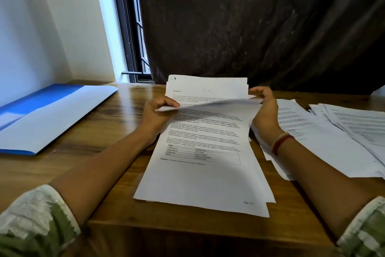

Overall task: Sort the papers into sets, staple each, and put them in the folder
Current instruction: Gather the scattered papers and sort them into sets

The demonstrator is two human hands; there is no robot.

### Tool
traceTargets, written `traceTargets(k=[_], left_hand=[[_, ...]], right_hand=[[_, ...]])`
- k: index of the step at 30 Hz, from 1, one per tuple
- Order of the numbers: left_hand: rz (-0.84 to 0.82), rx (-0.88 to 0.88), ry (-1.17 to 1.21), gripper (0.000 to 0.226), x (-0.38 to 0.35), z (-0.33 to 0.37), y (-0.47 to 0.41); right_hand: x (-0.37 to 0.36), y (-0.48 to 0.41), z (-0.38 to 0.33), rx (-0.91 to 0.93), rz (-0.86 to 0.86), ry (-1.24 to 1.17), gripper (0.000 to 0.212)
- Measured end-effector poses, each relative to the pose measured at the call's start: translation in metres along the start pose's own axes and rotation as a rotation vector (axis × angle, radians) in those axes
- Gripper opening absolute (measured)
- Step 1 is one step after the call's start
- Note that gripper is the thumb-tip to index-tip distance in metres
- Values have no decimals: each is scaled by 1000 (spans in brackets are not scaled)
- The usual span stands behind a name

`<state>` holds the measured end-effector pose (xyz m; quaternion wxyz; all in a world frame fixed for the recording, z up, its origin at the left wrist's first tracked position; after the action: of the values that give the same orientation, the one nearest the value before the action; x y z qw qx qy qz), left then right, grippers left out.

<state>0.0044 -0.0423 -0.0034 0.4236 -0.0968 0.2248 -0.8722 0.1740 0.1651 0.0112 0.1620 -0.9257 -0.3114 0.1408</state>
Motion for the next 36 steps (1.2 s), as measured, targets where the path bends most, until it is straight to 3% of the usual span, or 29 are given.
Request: traceTargets(k=[2, 4, 7, 12, 14, 18, 24, 28, 30, 33, 36], left_hand=[[-35, 10, 53, 40, -1, -1, 0], [-33, 11, 68, 40, 0, -1, 0], [-11, 4, 12, 27, -1, 0, -1], [30, 10, -29, 35, 2, -6, -6], [16, 34, -13, 30, 3, -8, -8], [63, 69, 75, 35, 1, -6, -4], [62, 70, 160, 50, 1, -4, -6], [8, 79, 289, 36, 0, -4, -4], [13, 56, 246, 43, -1, -1, -4], [11, 43, 202, 31, -2, -1, -3], [-37, 52, 200, 46, -3, -2, 0]], right_hand=[[4, -2, 3, 43, 22, 65, 17], [6, -5, 7, 62, 36, 107, 10], [8, -8, 9, 47, 40, 61, 11], [6, -3, 0, 5, 45, -95, 18], [4, -4, 0, -28, -20, -86, 10], [1, -4, -2, -120, -114, -75, 48], [2, -8, 5, -302, -56, -123, 47], [5, -7, 5, -147, -203, 19, 18], [5, -7, 7, -114, -220, 28, 30], [4, -9, 8, -101, -105, 31, 24], [4, -7, 2, 51, -110, 186, 41]])
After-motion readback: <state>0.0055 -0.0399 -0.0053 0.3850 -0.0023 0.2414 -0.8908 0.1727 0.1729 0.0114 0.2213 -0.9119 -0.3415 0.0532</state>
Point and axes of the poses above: each hand's wrist, its own y-axis away from the middle knuckle, its own x-axis out of the back of the hand, z = x × y, the point moved 3 cm from there along -y, towards the middle knuckle, and after that the axes turned 1 degree about y, right-handed, at the moved point
